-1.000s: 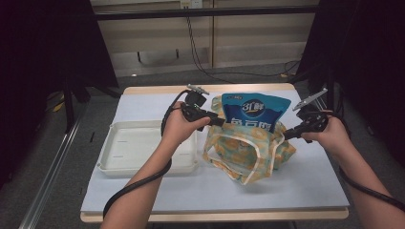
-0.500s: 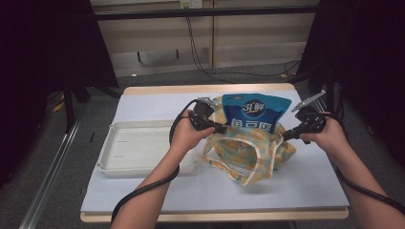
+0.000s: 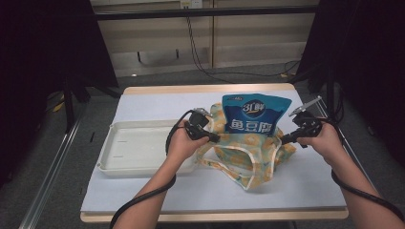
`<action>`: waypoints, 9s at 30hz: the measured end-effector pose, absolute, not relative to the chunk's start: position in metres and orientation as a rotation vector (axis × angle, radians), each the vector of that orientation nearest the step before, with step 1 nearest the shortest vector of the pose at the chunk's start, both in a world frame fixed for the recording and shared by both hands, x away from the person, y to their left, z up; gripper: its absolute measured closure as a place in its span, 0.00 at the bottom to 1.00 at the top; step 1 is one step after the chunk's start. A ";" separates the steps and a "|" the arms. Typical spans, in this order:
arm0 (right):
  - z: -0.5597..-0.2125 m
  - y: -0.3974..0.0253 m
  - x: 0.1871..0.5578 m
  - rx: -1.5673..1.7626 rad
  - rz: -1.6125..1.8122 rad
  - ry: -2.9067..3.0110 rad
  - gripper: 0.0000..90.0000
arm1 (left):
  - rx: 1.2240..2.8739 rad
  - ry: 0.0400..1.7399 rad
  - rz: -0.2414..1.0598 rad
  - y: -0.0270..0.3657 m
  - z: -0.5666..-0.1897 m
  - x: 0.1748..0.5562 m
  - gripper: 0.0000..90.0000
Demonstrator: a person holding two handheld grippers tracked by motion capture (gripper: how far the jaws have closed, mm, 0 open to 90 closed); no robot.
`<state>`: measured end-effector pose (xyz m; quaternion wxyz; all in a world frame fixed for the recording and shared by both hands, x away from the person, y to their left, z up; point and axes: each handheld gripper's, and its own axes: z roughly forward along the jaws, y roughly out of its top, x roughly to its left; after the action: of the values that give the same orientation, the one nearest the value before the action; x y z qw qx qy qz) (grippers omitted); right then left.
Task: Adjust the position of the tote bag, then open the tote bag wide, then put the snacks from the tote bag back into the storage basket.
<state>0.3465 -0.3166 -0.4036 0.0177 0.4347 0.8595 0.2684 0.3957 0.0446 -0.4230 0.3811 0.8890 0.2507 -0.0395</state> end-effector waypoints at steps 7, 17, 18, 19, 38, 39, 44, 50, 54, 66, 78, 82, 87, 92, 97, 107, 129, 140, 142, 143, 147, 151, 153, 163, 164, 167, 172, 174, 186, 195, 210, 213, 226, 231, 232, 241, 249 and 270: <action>-0.419 -0.322 0.347 1.373 0.825 2.677 1.00 | 2.292 0.645 -0.110 0.047 -0.434 0.386 1.00; -0.429 -0.334 0.343 1.401 0.817 2.661 0.95 | 2.309 0.663 -0.144 0.042 -0.446 0.376 1.00; -0.427 -0.334 0.342 1.391 0.797 2.667 0.92 | 2.345 0.628 -0.148 0.045 -0.444 0.378 0.98; -0.424 -0.334 0.340 1.374 0.778 2.664 0.90 | 2.314 0.649 -0.165 0.044 -0.443 0.378 0.96; -0.391 -0.333 0.298 1.286 0.807 2.614 0.24 | 2.267 0.566 -0.096 0.044 -0.369 0.395 0.41; -0.392 -0.332 0.297 1.286 0.827 2.607 0.23 | 2.269 0.555 -0.092 0.043 -0.366 0.397 0.41; -0.393 -0.333 0.291 1.280 0.898 2.570 0.19 | 2.284 0.538 -0.082 0.038 -0.347 0.401 0.40; -0.400 -0.334 0.288 1.313 0.899 2.558 0.14 | 2.288 0.532 -0.068 0.034 -0.335 0.405 0.37; -0.399 -0.334 0.290 1.314 0.918 2.539 0.14 | 2.303 0.521 -0.050 0.033 -0.325 0.408 0.36; -0.402 -0.326 0.297 1.272 0.907 2.586 0.13 | 2.355 0.423 -0.011 0.017 -0.287 0.417 0.33; -0.412 -0.336 0.288 1.329 0.898 2.592 0.14 | 2.385 0.345 -0.006 -0.002 -0.270 0.427 0.25; -0.407 -0.336 0.289 1.296 0.931 2.586 0.15 | 2.412 0.279 -0.027 -0.010 -0.261 0.427 0.29; -0.402 -0.333 0.292 1.273 0.920 2.583 0.16 | 2.480 0.202 0.015 -0.028 -0.251 0.426 0.35; -0.402 -0.330 0.297 1.250 0.929 2.605 0.17 | 2.572 0.105 0.013 -0.048 -0.244 0.425 0.42; -0.404 -0.330 0.299 1.236 0.929 2.615 0.17 | 2.611 0.055 0.022 -0.060 -0.245 0.426 0.48; -0.401 -0.336 0.293 1.242 0.928 2.602 0.18 | 2.667 -0.029 0.004 -0.074 -0.254 0.424 0.63; -0.405 -0.334 0.292 1.231 0.920 2.617 0.18 | 2.642 -0.051 -0.053 -0.077 -0.267 0.428 0.84; -0.405 -0.336 0.293 1.217 0.923 2.623 0.19 | 2.603 -0.032 -0.061 -0.074 -0.276 0.432 1.00; -0.405 -0.337 0.292 1.222 0.921 2.619 0.20 | 2.611 0.004 -0.059 -0.074 -0.276 0.431 1.00; -0.405 -0.338 0.292 1.223 0.920 2.617 0.20 | 2.613 0.001 -0.065 -0.074 -0.275 0.430 1.00; -0.403 -0.338 0.291 1.226 0.931 2.611 0.20 | 2.619 0.018 -0.077 -0.075 -0.272 0.426 1.00; -0.403 -0.338 0.291 1.224 0.923 2.610 0.20 | 2.595 0.033 -0.083 -0.073 -0.260 0.425 1.00; -0.403 -0.338 0.291 1.227 0.923 2.610 0.20 | 2.575 0.045 -0.076 -0.071 -0.253 0.424 1.00; -0.401 -0.340 0.290 1.221 0.940 2.606 0.20 | 2.489 0.143 -0.107 -0.053 -0.211 0.426 1.00; -0.400 -0.340 0.290 1.218 0.941 2.604 0.20 | 2.475 0.166 -0.103 -0.051 -0.208 0.425 1.00; -0.400 -0.341 0.290 1.222 0.944 2.607 0.20 | 2.472 0.179 -0.112 -0.045 -0.195 0.425 1.00; -0.400 -0.341 0.290 1.225 0.948 2.605 0.20 | 2.500 0.202 -0.097 -0.038 -0.173 0.424 1.00; -0.400 -0.340 0.289 1.223 0.946 2.602 0.20 | 2.494 0.211 -0.073 -0.033 -0.166 0.423 1.00; -0.400 -0.340 0.289 1.211 0.978 2.623 0.19 | 2.468 0.211 -0.068 0.010 -0.142 0.427 1.00; -0.401 -0.341 0.289 1.223 0.958 2.623 0.19 | 2.461 0.237 -0.047 0.041 -0.139 0.432 1.00; -0.402 -0.344 0.288 1.214 0.972 2.622 0.19 | 2.477 0.239 -0.026 0.075 -0.151 0.438 1.00; -0.401 -0.345 0.288 1.215 0.976 2.620 0.19 | 2.477 0.259 -0.016 0.082 -0.153 0.439 1.00; -0.402 -0.345 0.287 1.212 0.966 2.618 0.19 | 2.484 0.290 -0.012 0.113 -0.168 0.447 1.00; -0.403 -0.345 0.286 1.225 0.957 2.618 0.19 | 2.489 0.305 -0.041 0.125 -0.175 0.451 1.00; -0.403 -0.345 0.285 1.224 0.954 2.621 0.19 | 2.501 0.296 -0.032 0.128 -0.176 0.452 1.00; -0.404 -0.344 0.281 1.232 0.940 2.624 0.20 | 2.506 0.309 -0.049 0.146 -0.193 0.458 1.00; -0.406 -0.342 0.282 1.230 0.945 2.633 0.19 | 2.503 0.327 -0.064 0.158 -0.215 0.464 1.00; -0.410 -0.340 0.282 1.230 0.937 2.644 0.20 | 2.516 0.339 -0.065 0.181 -0.247 0.476 1.00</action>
<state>0.2820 -0.3404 -0.4102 0.0395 0.4012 0.8626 0.3057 0.4755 0.1809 -0.2471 0.2967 0.9461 0.1275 -0.0245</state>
